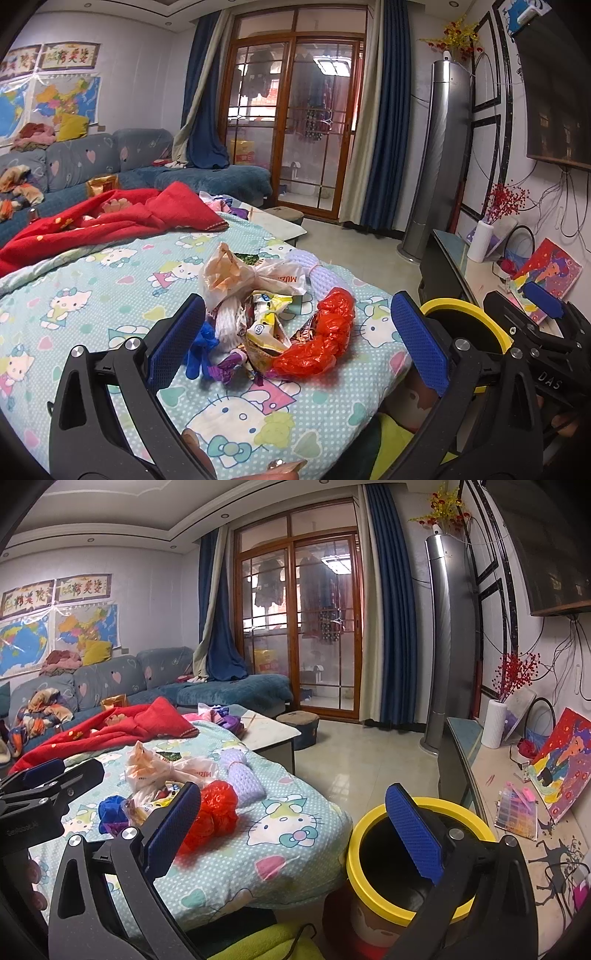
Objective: Collect trash
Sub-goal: 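Move both tools toward the trash pile on the bed, then grasp the blue glove with the left tool while the right tool grasps the red bag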
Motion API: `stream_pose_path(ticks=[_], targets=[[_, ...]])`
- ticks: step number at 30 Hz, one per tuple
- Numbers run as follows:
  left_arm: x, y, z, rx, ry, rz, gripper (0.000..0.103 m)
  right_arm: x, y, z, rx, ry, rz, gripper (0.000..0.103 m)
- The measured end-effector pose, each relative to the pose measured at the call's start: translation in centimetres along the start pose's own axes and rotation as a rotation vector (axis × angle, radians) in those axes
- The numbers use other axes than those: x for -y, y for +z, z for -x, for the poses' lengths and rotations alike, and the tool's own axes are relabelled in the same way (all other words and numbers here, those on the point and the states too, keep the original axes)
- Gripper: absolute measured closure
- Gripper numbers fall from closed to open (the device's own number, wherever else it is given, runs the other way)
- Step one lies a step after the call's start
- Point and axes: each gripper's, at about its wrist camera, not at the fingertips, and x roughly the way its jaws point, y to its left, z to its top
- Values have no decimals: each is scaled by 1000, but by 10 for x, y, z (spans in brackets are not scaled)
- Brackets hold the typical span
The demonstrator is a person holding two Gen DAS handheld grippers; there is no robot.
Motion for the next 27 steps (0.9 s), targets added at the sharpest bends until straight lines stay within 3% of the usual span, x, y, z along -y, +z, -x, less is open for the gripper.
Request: stream_pose_path(ticks=[15,27], targets=[[-30,-4,-12,-24,74,53,11,-19,3,-13,-44,75,37,6],[-76,-4,-19,-30,194,129,11,-70,7,-33,-79,236,140,6]])
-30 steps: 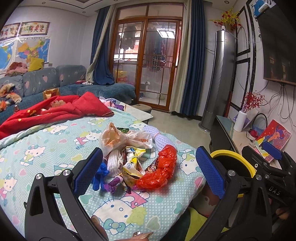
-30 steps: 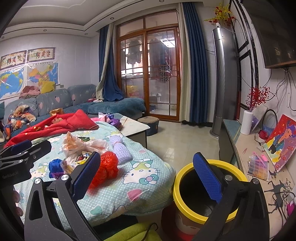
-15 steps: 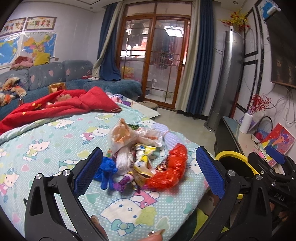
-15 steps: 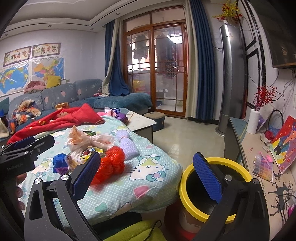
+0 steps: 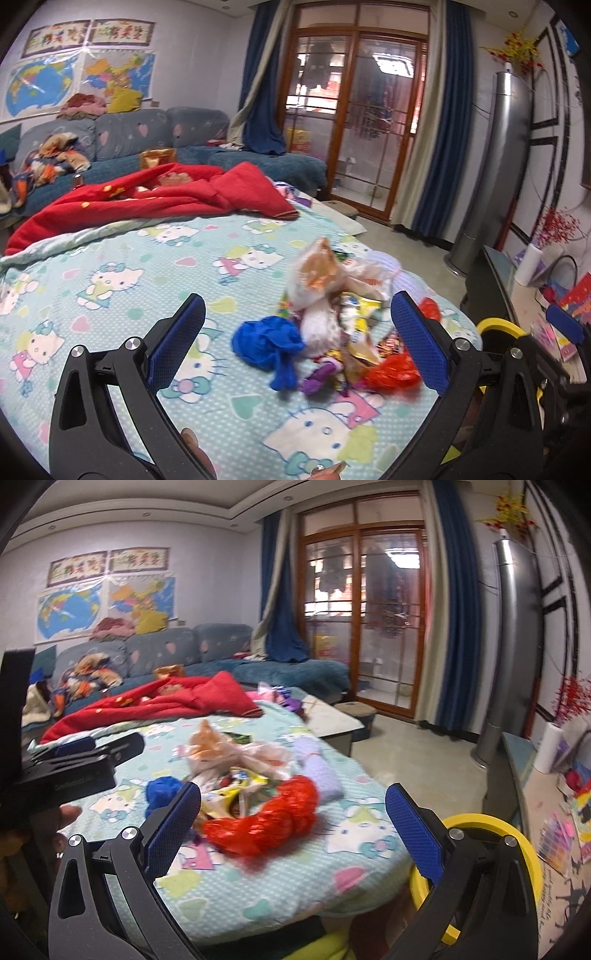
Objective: Collect trash
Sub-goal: 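Grasp the blue glove with the left tool while the right tool grasps the red bag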
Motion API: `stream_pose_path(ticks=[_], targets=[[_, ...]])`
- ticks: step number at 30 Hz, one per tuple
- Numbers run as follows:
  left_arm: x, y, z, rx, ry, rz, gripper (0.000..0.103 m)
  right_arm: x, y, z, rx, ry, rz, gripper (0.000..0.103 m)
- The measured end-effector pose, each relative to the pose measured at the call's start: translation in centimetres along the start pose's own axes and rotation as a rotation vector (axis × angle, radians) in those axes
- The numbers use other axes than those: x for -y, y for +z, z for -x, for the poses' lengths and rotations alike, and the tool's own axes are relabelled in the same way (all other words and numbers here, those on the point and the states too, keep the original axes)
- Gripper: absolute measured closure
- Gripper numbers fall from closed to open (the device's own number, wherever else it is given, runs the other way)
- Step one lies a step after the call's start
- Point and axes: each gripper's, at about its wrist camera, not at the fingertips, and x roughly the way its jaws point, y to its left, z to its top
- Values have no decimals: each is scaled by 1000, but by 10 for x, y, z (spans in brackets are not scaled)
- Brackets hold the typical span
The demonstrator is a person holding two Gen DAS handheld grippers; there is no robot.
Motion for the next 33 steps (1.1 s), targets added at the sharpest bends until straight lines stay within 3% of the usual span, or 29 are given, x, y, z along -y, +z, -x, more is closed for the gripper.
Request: stream_pose_path(ticks=[6,11,20,24,28,33], targets=[[-24,0,-18,-38,19,29,11,-9,1,-21,-63,43,2,6],[-40,-7,-46,-115,27,31,11,-2,-1,-49,-135,31,-29,6],[-55,-19,-88,-229,-66,73,15,18,-13,-103,-300,2,-145,6],[-59,-24,-101,-273,-96,110,30,19,-16,-117,-337,27,-174,19],[-63,-32,-108,-309,-159,160,37,25,-22,-123,-383,62,-240,32],[-66,-39,-113,-347,-193,191,57,31,-29,-125,-427,99,-277,61]])
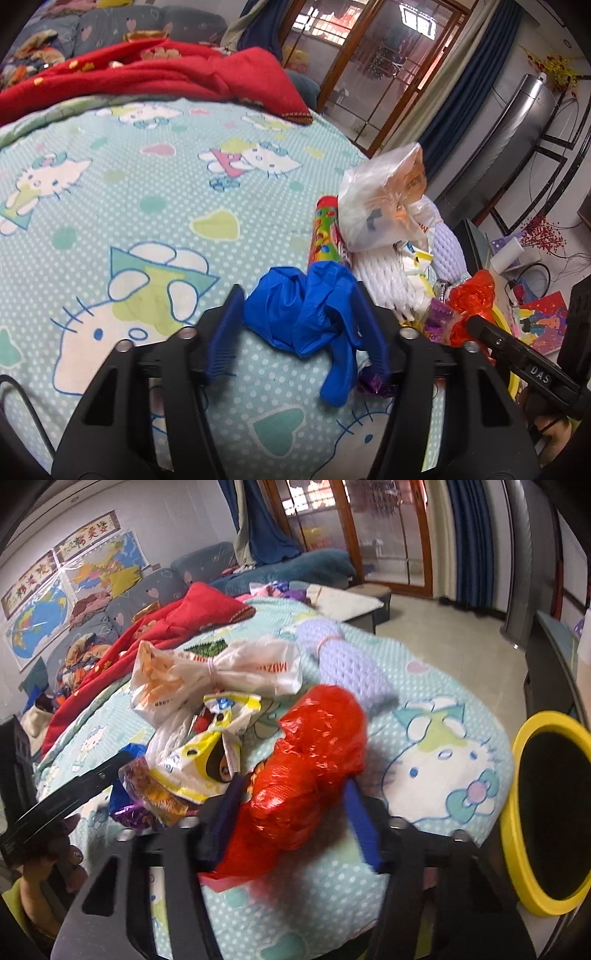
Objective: Collect trash
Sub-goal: 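Grasp the blue glove with the left tool while the right tool grasps the red bag, then carry the blue glove and red bag over the yellow bin with both tools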
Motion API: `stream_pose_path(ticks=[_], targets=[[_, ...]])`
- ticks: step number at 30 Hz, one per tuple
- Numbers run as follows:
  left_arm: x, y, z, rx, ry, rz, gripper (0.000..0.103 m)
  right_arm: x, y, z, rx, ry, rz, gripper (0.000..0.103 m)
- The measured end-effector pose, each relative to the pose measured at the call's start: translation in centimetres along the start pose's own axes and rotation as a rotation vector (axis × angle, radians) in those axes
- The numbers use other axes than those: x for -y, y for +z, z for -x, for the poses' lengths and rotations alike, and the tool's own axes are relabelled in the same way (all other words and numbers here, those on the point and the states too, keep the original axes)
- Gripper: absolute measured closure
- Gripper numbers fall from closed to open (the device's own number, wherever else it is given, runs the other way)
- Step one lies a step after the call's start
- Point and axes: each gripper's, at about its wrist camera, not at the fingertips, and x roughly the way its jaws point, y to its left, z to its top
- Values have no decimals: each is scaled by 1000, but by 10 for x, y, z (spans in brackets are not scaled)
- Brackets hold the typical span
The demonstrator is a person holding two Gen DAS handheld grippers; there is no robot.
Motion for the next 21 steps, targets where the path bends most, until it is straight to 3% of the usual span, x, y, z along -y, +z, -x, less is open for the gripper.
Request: stream_pose_path(ticks=[9,21], targets=[[2,-6,8,-3,-35,-12,85,6,-5,19,38,23,0,72],[5,8,55,113,-48,-11,92,1,0,47,96,49,46,74]])
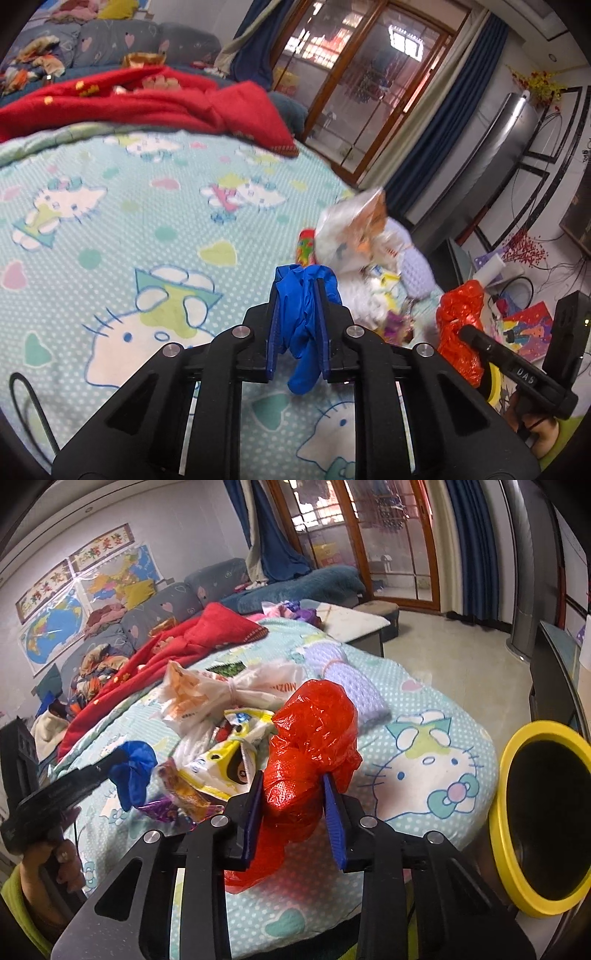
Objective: Collect trash
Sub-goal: 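Carry the blue glove and red bag over the yellow bin with both tools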
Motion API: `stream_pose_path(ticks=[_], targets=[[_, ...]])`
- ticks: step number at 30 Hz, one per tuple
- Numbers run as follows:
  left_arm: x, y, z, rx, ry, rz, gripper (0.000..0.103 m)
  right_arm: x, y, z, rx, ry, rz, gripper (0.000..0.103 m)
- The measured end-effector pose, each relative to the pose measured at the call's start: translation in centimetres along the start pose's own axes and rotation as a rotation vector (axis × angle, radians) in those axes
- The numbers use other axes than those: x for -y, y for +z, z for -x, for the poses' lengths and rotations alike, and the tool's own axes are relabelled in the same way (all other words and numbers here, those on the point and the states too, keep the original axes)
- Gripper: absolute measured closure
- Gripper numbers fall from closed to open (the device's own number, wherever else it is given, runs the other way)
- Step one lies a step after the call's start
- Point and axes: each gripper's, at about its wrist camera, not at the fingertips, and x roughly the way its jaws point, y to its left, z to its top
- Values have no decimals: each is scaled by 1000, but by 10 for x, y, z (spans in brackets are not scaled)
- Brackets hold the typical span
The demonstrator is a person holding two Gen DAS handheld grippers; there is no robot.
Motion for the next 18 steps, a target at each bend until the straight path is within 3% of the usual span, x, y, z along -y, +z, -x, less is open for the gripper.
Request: stream_pose_path(ticks=[9,18], targets=[[41,6,23,37,-75,-53,92,-1,10,36,86,-6,58,74],[87,4,31,37,-145,-156,92,26,15,64,134,-48,11,74]])
